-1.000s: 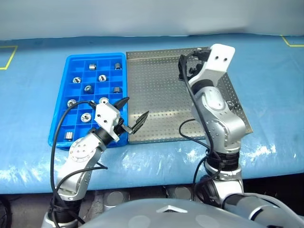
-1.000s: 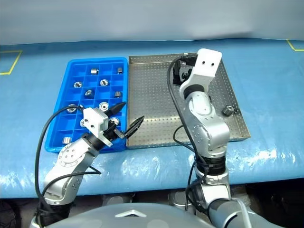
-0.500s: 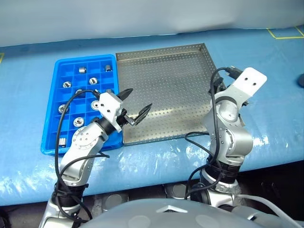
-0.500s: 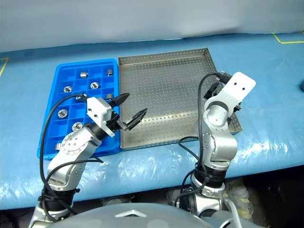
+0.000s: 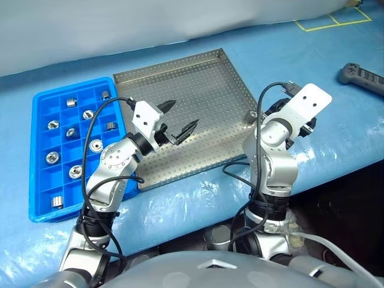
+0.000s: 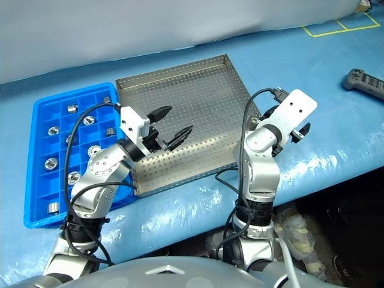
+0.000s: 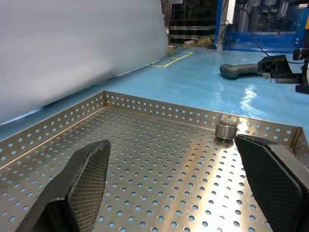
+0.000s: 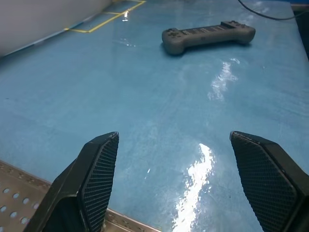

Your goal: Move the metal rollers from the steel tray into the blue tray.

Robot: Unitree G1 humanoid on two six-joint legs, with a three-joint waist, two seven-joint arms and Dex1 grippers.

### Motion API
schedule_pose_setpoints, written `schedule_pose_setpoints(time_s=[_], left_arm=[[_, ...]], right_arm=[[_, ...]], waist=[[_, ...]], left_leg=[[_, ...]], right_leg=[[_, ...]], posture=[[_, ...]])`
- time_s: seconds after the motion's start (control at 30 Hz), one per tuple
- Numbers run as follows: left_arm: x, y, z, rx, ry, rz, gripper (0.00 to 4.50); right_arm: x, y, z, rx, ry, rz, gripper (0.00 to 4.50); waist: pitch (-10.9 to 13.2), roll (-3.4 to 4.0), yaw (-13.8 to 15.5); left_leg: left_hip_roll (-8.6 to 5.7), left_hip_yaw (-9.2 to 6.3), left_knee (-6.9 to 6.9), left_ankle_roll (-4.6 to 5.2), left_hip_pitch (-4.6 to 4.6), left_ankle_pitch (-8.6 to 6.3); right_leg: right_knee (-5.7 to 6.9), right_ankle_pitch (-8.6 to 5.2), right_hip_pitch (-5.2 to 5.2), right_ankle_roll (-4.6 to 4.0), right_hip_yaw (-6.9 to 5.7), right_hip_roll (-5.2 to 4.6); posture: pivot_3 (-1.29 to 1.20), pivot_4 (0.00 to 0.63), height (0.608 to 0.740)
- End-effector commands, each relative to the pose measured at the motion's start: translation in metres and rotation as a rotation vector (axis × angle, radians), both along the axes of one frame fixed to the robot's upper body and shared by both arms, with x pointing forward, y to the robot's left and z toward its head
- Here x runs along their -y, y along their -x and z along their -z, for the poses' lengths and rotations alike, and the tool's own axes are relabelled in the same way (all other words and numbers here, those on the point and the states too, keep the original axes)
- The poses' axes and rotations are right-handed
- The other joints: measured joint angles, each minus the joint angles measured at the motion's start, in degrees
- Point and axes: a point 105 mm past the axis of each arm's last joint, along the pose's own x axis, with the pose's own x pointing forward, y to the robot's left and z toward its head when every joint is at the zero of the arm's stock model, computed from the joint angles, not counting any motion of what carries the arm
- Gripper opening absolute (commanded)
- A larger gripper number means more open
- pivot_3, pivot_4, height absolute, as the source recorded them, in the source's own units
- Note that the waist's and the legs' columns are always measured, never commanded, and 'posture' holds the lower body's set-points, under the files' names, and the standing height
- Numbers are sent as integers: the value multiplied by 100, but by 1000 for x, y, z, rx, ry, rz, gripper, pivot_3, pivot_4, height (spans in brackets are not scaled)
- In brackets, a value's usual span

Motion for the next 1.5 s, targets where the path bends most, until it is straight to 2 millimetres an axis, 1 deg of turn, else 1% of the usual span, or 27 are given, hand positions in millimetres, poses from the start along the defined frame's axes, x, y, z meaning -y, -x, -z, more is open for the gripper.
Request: schedule_pose_setpoints(time_s=[0.03, 0.07, 0.17, 0.33, 0.5, 0.57, 0.63, 0.77, 0.83, 0.9, 1.0, 1.17, 1.33, 1.5], left_arm=[[8, -5, -3, 22, -21, 18, 4500], [9, -7, -3, 23, -28, 17, 4500], [21, -16, -6, 37, -55, 63, 4500], [39, -31, -13, 49, -64, 123, 4500], [54, -49, -12, 53, -92, 149, 4500], [60, -55, -12, 47, -99, 172, 4500], [66, -61, -11, 50, -121, 197, 4500], [81, -70, -12, 46, -160, 260, 4500], [88, -74, -11, 49, -191, 279, 4500], [92, -79, -9, 40, -202, 284, 4500], [93, -86, -7, 38, -224, 259, 4500], [83, -102, -7, 34, -230, 145, 4500], [64, -119, -1, 2, -238, -18, 4500], [55, -126, 1, -23, -257, -58, 4500]], right_arm=[[-31, -1, -13, 93, -174, -18, 3862], [-29, 0, -17, 104, -153, -12, 3862], [-21, 8, -20, 125, -133, -23, 3862], [-4, 34, -25, 119, 26, -40, 3862], [16, 63, -19, 68, 113, -2, 3862], [25, 75, -16, 51, 121, 26, 3862], [33, 88, -14, 39, 130, 54, 3862], [44, 108, -16, 63, 146, 64, 3862], [46, 115, -16, 59, 151, 65, 3862], [48, 119, -15, 56, 153, 67, 3862], [49, 122, -16, 54, 156, 70, 3862], [49, 121, -14, 48, 158, 62, 3862], [43, 114, -12, 46, 150, 25, 3862], [41, 111, -13, 46, 159, 1, 3862]], waist=[[1, 1, -38], [1, 1, -55], [1, 1, -86], [0, 2, -168], [-2, 4, -356], [-1, 5, -502], [-1, 5, -710], [0, 1, -1127], [2, -2, -1305], [6, -9, -1566], [11, -20, -1862], [17, -30, -2212], [19, -36, -2313], [19, -38, -2306]], left_leg=[[-1, 1, 1, 0, 0, 0], [-1, 1, 1, 0, 0, 0], [-3, 2, 5, 0, 0, 0], [-3, 2, 5, 1, -2, 0], [-7, 2, 4, 12, -8, -7], [-5, 5, 4, 24, -8, -14], [-9, 20, 6, 24, -5, -14], [-13, 35, 11, 27, 4, -16], [-12, 43, 8, 33, 5, -19], [-12, 56, 7, 42, 9, -24], [-12, 79, 6, 57, 29, -33], [-12, 120, 8, 60, 41, -35], [-13, 147, 13, 60, 47, -35], [-19, 158, 13, 60, 43, -35]], right_leg=[[0, 1, 0, 1, 1, 0], [0, 1, 0, 2, 2, 0], [1, 0, 0, 12, 4, 0], [-4, -2, 0, 16, 4, 1], [-12, -4, 1, 20, 2, -3], [-13, -13, 0, 33, 7, -1], [-12, -18, 1, 49, 22, -6], [-15, -20, 8, 75, 38, -8], [-15, -22, 16, 79, 44, -7], [-15, -23, 27, 82, 58, -6], [-16, -23, 39, 93, 85, -5], [-17, -13, 39, 116, 124, -5], [-19, -1, 39, 139, 149, -6], [-32, 6, 39, 151, 161, -9]], posture=[[-434, 150, 740], [-440, 150, 740], [-452, 150, 740], [-522, 150, 740], [-612, 150, 740], [-644, 150, 740], [-682, 150, 740], [-725, 150, 740], [-739, 150, 740], [-743, 150, 740], [-739, 150, 740], [-714, 150, 740], [-701, 150, 740], [-707, 150, 740]])
